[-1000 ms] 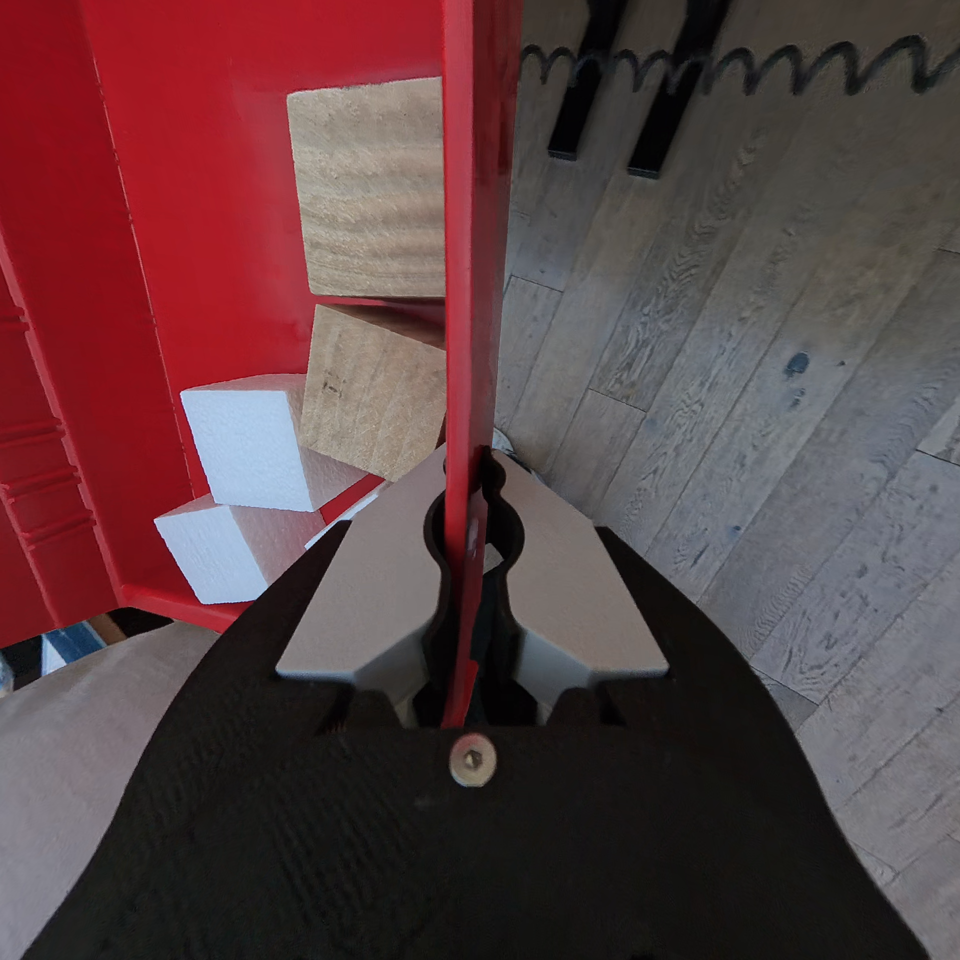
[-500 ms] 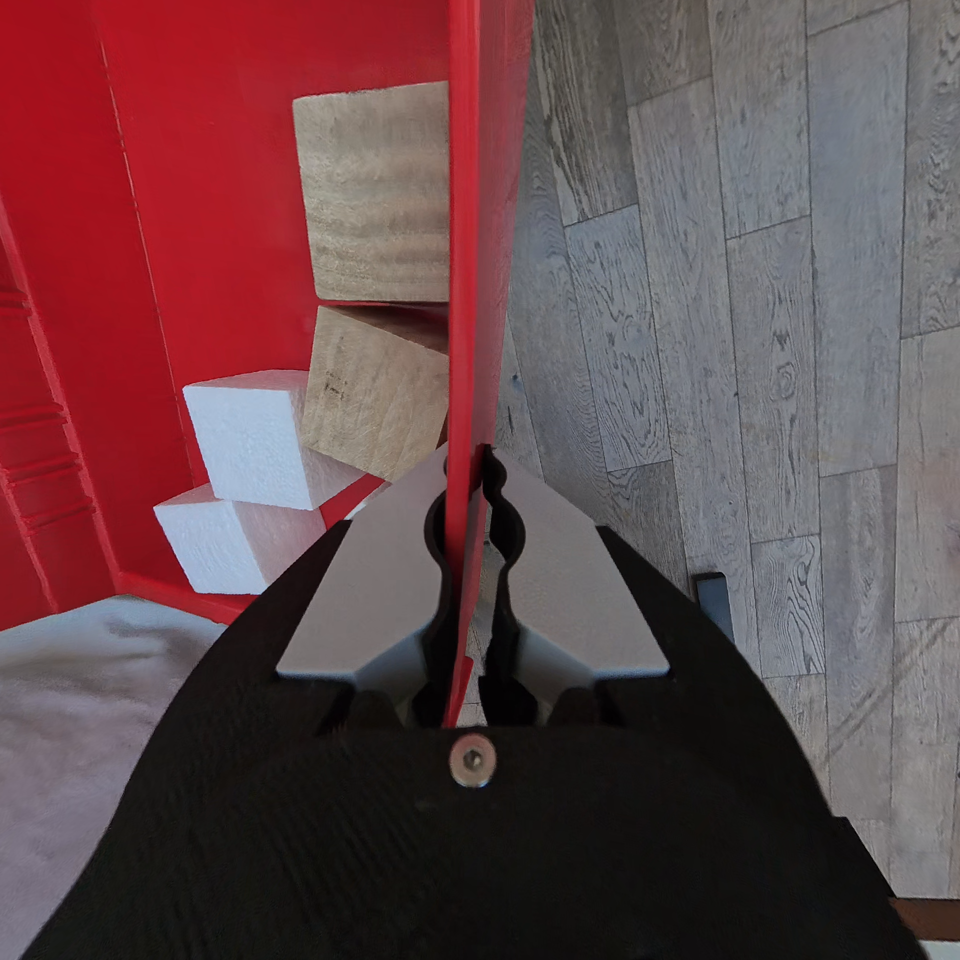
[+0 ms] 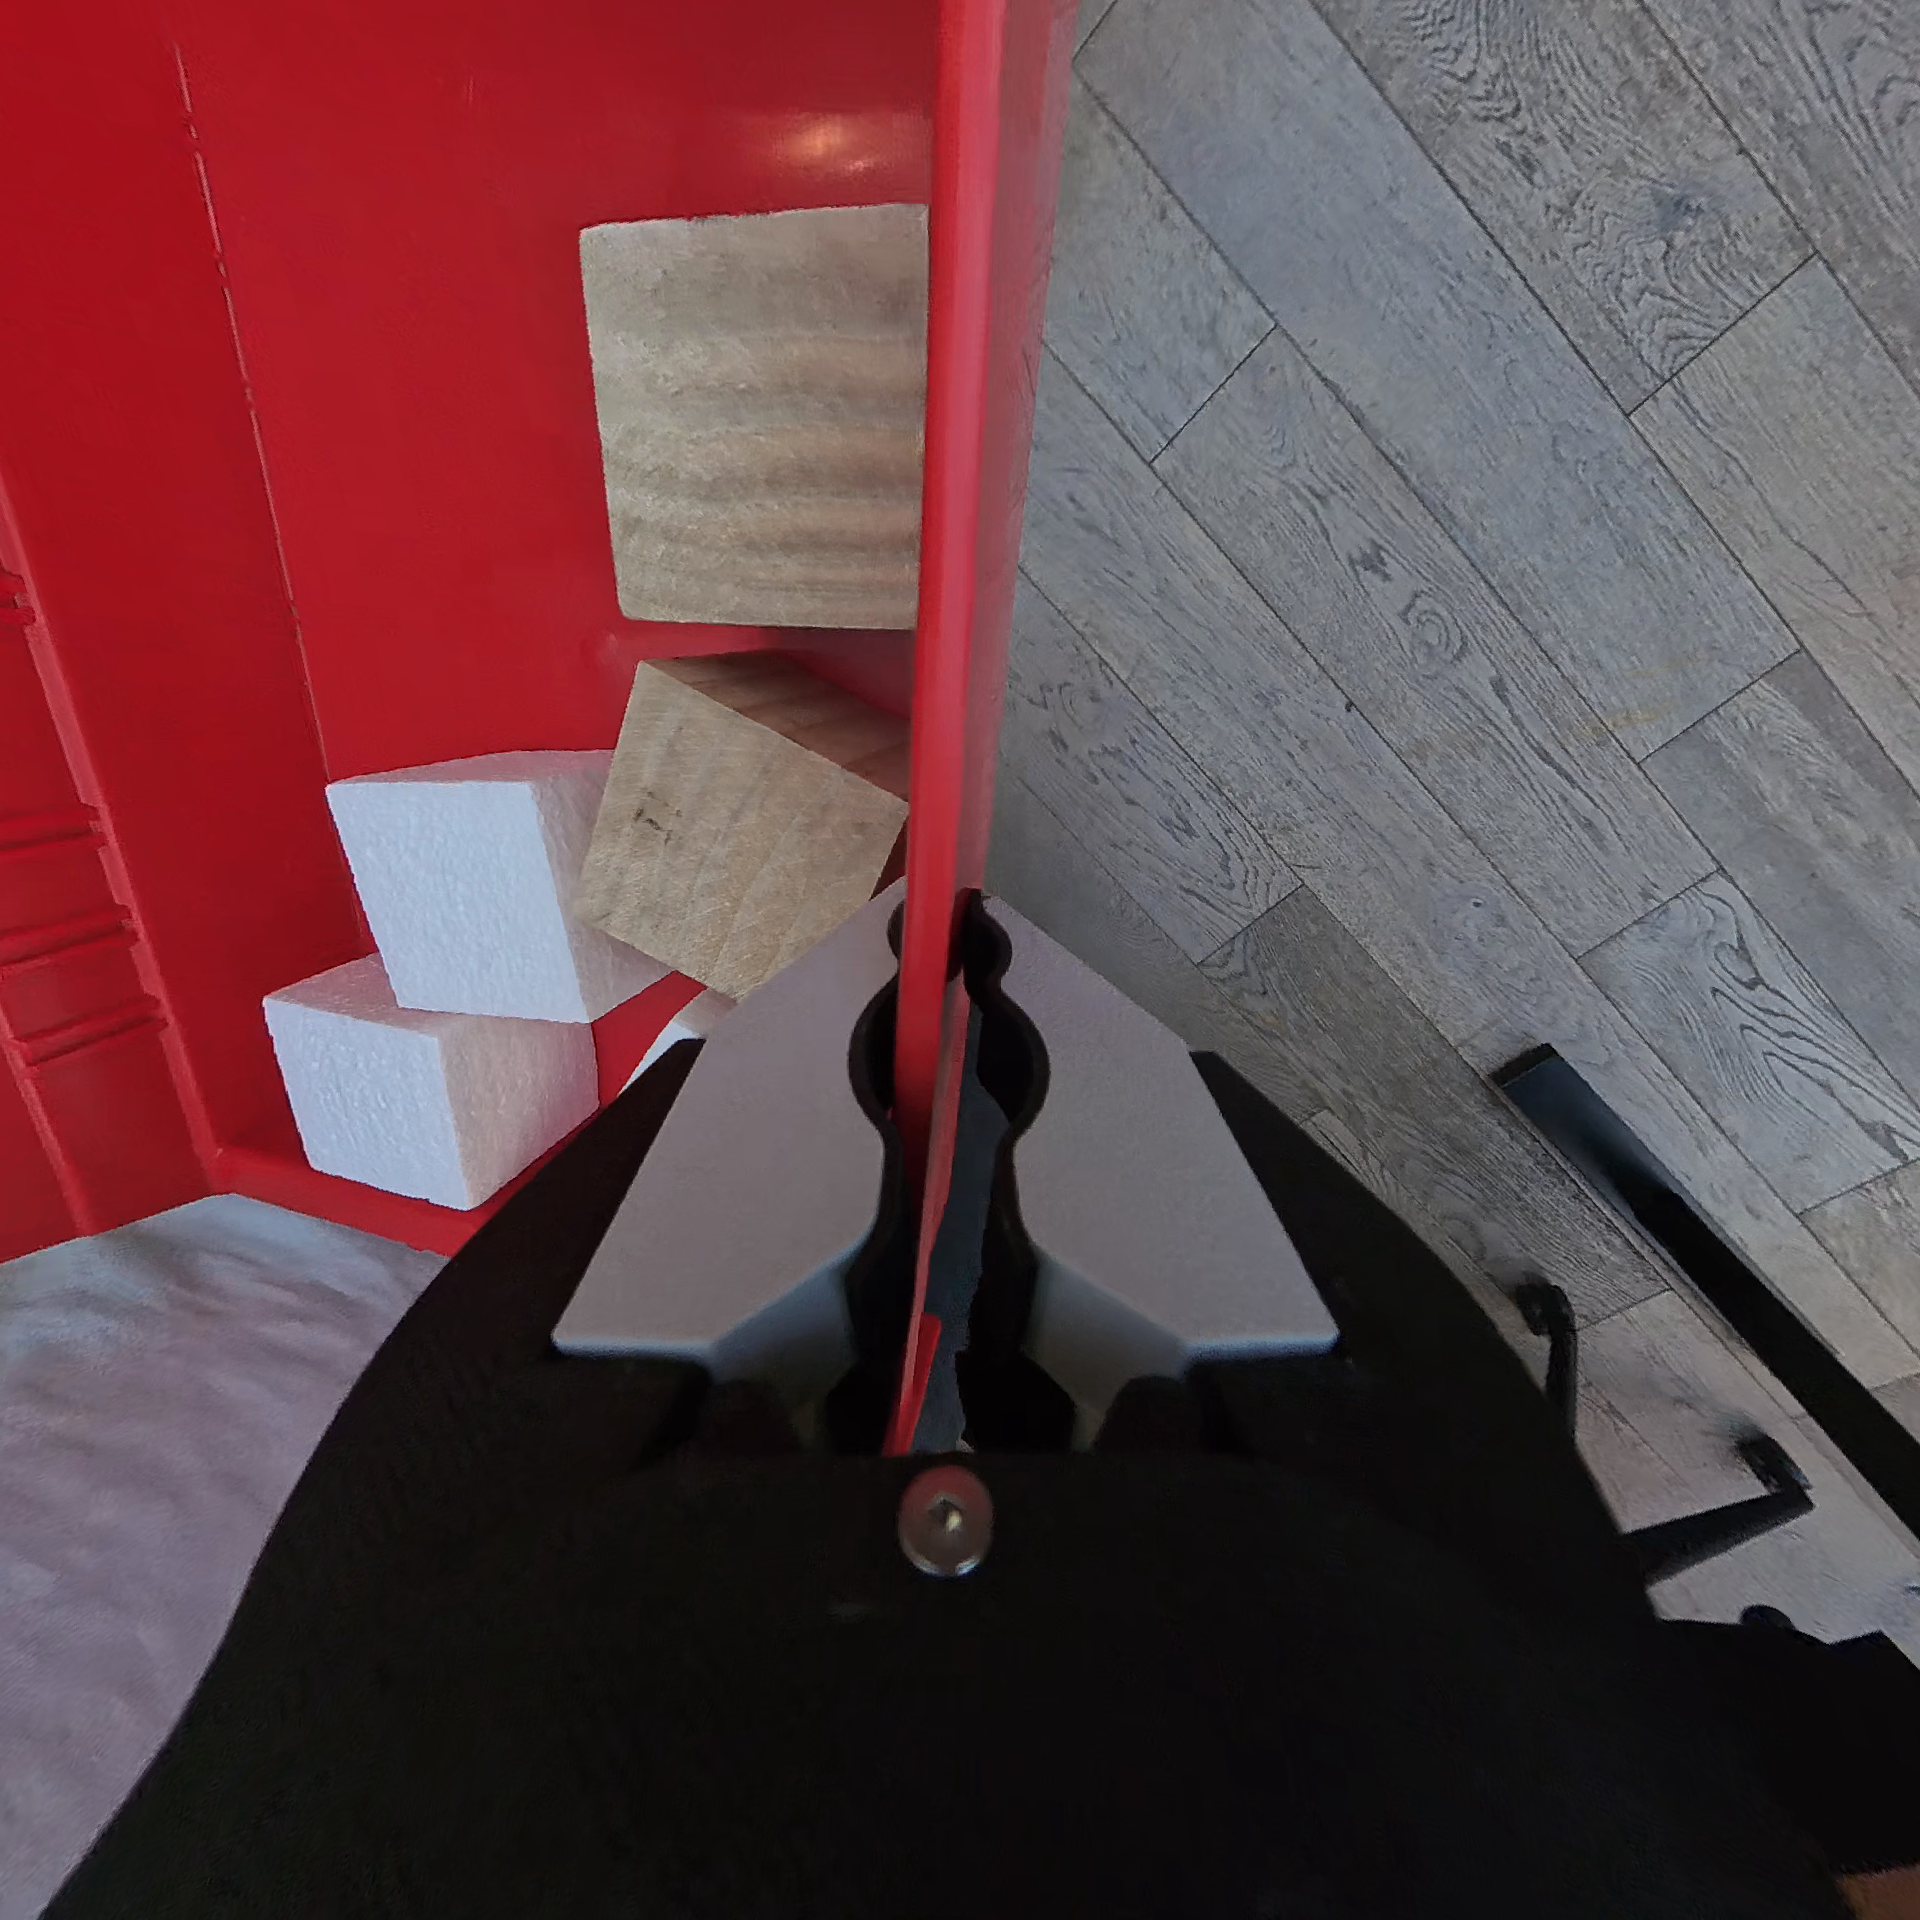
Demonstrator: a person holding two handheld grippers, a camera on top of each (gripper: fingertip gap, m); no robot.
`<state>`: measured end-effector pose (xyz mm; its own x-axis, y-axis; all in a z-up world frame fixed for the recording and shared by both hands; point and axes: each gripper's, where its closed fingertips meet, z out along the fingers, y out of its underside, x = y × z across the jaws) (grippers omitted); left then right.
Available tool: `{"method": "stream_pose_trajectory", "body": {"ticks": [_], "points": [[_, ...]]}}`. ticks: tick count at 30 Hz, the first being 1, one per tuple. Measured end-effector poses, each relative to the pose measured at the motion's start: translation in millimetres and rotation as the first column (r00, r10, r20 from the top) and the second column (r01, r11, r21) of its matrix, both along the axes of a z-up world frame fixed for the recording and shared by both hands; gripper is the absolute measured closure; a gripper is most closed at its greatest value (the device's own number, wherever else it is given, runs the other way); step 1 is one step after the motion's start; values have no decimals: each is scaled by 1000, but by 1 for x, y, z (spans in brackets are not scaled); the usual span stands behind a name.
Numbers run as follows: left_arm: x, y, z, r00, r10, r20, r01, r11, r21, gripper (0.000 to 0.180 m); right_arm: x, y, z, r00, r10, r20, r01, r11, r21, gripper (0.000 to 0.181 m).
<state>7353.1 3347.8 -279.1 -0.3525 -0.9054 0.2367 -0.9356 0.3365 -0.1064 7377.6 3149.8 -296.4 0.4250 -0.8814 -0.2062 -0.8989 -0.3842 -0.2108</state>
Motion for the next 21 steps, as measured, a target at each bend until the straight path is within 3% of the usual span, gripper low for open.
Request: {"method": "stream_pose_trajectory", "body": {"ticks": [5, 10, 14, 21], "points": [[116, -22, 21, 988, -156, 6, 156, 988, 17, 169, 82, -20, 3, 985, -169, -29, 170, 982, 83, 179], [225, -60, 17, 975, -223, -9, 223, 975, -4, 169, 175, -56, -2, 972, -230, -48, 234, 969, 84, 179], [310, -90, 14, 980, -200, 11, 200, 979, -25, 168, 274, -90, 4, 980, -199, -27, 200, 978, 56, 179], [428, -85, 23, 999, -33, 35, 35, 998, -56, 168, 438, -82, 23, 999, 52, -1, -52, 999, -8, 179]]}}
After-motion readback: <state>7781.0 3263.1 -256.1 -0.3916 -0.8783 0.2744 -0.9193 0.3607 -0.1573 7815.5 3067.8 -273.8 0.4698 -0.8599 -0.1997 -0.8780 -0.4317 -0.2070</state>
